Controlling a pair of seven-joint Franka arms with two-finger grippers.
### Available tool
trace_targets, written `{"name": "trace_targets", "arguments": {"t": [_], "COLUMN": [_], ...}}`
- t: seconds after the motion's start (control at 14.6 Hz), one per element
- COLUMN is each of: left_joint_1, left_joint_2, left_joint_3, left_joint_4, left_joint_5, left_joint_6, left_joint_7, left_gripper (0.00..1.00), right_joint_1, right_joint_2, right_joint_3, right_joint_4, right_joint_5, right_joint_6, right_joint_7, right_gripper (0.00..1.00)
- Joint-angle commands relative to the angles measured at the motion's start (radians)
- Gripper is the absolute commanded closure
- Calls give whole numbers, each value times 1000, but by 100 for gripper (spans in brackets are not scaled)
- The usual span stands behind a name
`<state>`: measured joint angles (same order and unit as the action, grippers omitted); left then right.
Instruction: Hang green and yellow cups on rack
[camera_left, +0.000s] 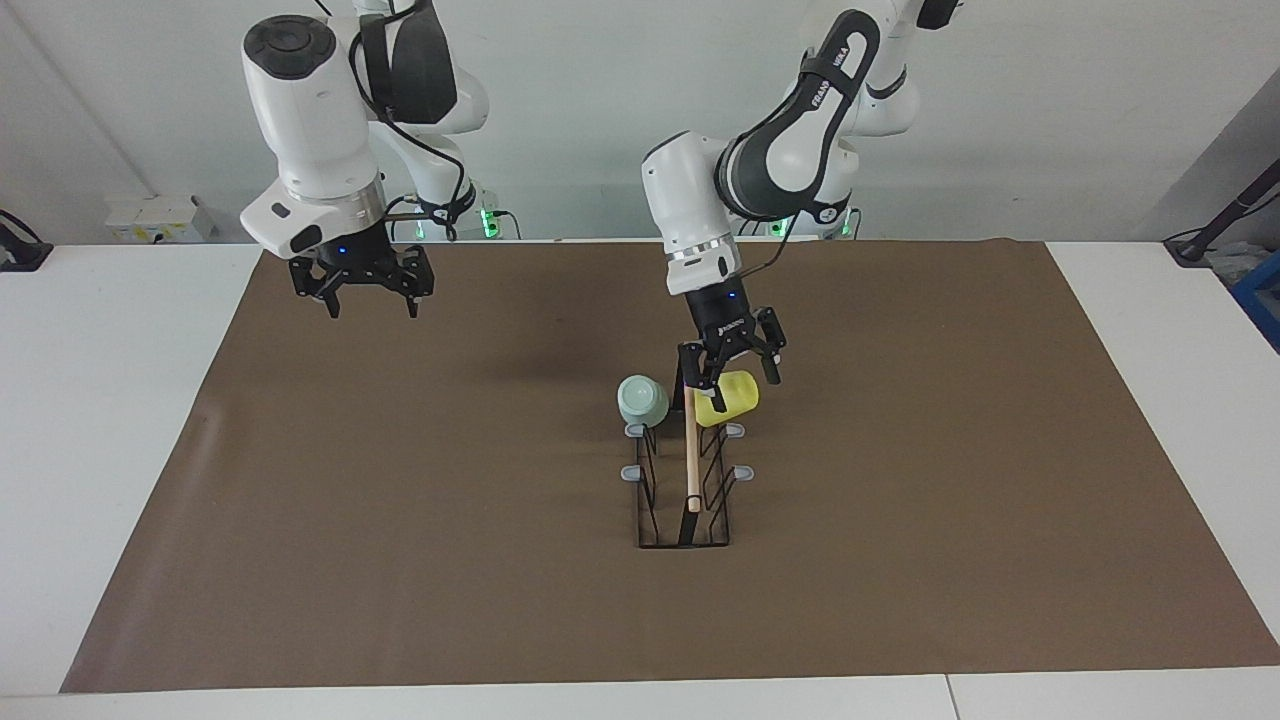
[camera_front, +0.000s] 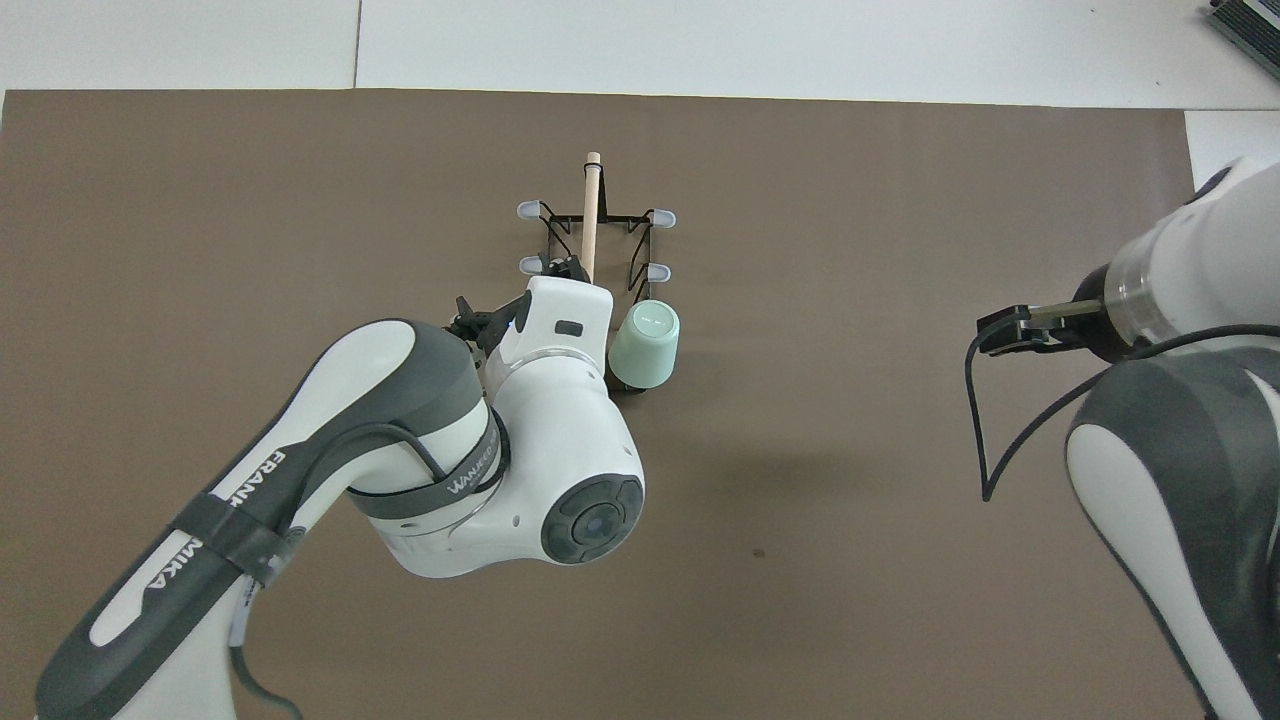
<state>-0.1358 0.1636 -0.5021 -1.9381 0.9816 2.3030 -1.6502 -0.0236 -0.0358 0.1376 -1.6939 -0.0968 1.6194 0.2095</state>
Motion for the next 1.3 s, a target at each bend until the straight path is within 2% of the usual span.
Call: {"name": "trace_targets", "arguments": {"t": [0.0, 0.2, 0.55, 0.68, 0.82, 0.96, 1.23], "left_joint_1": [-2, -2, -24, -24, -24, -24, -15], "left_joint_2": [-42, -81, -179, -205, -229, -236, -222], "left_joint_3": [42, 89, 223, 275, 335, 402, 500], "left_joint_4": [-10, -10, -18, -15, -9, 43, 169], "left_joint_5": [-128, -309, -725, -846, -931, -1004, -1008], "left_joint_6": [44, 52, 35, -40, -137, -265, -497], "left_joint_7": [188, 457, 1006, 1206, 1430, 1625, 1834], "left_gripper": [0, 0, 0, 0, 0, 0, 0], "right_joint_1": [-39, -62, -107, -111, -75, -53, 19], "right_joint_2": [1, -12, -9, 1, 1, 1, 13], "right_joint_3": [0, -1, 2, -12, -62, -114, -213], "right_joint_4": [57, 28, 39, 51, 56, 56, 82], "right_joint_5": [31, 80, 85, 85, 85, 85, 83], "right_joint_6": [-81, -70, -84, -93, -110, -110, -121], "right_joint_7": [21, 11, -70, -79, -78, -109, -147], "right_gripper": [0, 0, 0, 0, 0, 0, 0]}}
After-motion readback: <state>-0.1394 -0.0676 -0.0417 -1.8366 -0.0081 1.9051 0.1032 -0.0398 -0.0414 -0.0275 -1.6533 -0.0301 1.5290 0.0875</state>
